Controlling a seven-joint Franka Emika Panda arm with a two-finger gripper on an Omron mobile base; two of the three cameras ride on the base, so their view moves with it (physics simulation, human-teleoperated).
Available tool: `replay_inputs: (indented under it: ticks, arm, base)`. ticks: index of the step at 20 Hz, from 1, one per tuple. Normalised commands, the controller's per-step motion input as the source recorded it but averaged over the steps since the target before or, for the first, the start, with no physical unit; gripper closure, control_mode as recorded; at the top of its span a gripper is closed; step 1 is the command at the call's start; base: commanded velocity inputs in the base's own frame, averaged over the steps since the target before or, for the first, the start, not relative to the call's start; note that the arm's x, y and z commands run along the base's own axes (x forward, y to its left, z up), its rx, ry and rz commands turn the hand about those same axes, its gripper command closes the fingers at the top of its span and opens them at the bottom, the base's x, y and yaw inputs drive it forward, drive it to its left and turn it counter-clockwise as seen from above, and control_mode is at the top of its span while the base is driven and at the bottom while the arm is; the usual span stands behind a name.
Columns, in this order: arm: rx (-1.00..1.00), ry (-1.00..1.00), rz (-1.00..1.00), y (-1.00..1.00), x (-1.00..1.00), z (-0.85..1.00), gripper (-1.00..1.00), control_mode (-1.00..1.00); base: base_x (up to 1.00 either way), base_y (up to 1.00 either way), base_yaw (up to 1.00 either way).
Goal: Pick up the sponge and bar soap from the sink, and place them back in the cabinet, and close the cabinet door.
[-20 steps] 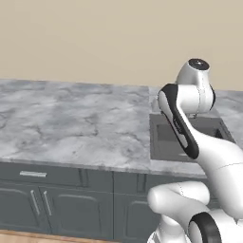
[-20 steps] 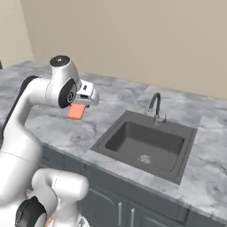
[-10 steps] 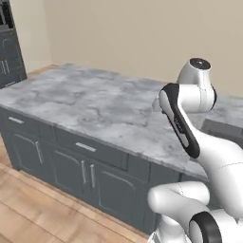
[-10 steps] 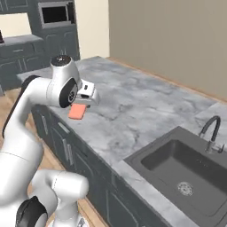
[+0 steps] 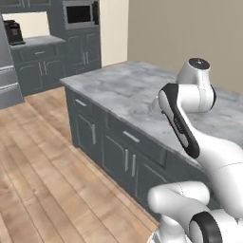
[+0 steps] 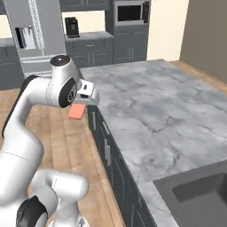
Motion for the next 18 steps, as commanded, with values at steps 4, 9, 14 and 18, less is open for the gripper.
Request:
replay_inputs:
  ticks: [4,9,14,18]
  arm:
    - [0.0,0.0,0.0,0.0,0.0,0.0,1.0,1.0]
    - [0.0,0.0,0.0,0.0,0.0,0.0,1.0,1.0]
    - [0.0,0.0,0.0,0.0,0.0,0.0,1.0,1.0]
    - [0.0,0.0,0.0,0.0,0.0,0.0,1.0,1.0]
  base:
    - [0.0,0.18,0.58]
    - [0.0,0.18,0.57]
    - [-0.03,0.27,0.52]
    - [-0.14,0.32,0.5]
